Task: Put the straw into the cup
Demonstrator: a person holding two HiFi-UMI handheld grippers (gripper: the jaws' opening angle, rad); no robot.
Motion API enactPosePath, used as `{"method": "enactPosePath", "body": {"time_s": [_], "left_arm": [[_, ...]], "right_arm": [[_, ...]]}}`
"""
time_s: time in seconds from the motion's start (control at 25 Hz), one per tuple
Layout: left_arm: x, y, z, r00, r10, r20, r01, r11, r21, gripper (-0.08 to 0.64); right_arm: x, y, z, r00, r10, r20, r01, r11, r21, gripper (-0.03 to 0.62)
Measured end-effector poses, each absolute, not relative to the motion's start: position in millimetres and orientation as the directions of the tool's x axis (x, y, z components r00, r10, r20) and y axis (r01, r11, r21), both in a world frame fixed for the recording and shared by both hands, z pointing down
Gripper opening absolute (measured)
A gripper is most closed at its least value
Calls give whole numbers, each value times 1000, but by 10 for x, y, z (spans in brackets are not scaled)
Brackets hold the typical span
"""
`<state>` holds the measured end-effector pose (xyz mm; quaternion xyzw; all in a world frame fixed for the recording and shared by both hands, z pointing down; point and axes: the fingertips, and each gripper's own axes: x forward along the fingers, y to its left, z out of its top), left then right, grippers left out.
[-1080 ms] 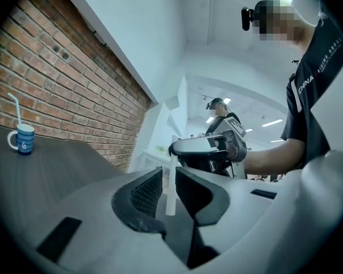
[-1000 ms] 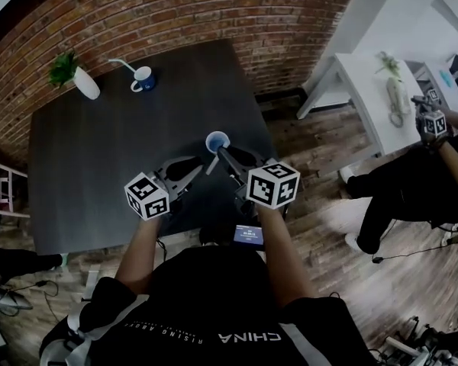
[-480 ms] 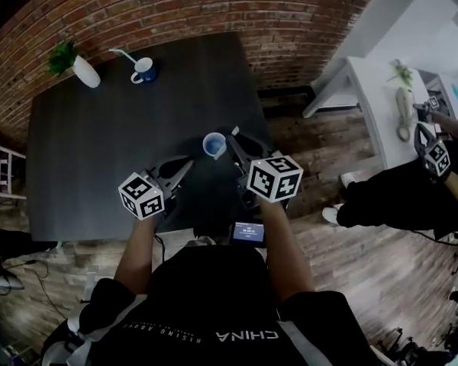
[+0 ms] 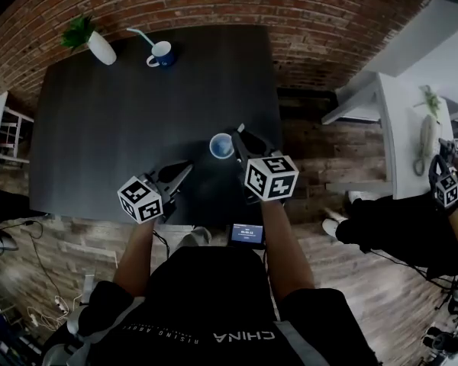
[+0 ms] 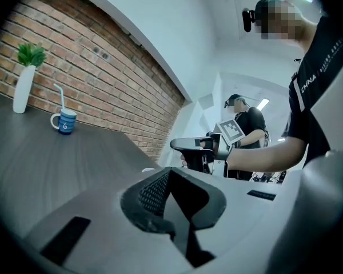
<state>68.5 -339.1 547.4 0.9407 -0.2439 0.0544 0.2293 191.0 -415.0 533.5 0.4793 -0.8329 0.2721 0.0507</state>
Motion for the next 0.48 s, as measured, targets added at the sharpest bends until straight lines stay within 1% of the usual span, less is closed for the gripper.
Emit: {"method": "enactPosePath", "body": {"time_s": [0.48], "left_arm": [[647,-3391,5708,830,-488,272,-558,-714,422,3]], "right_arm": [[1710,-4253,5846,-609,-671,422,-790,469,-395,46]]}}
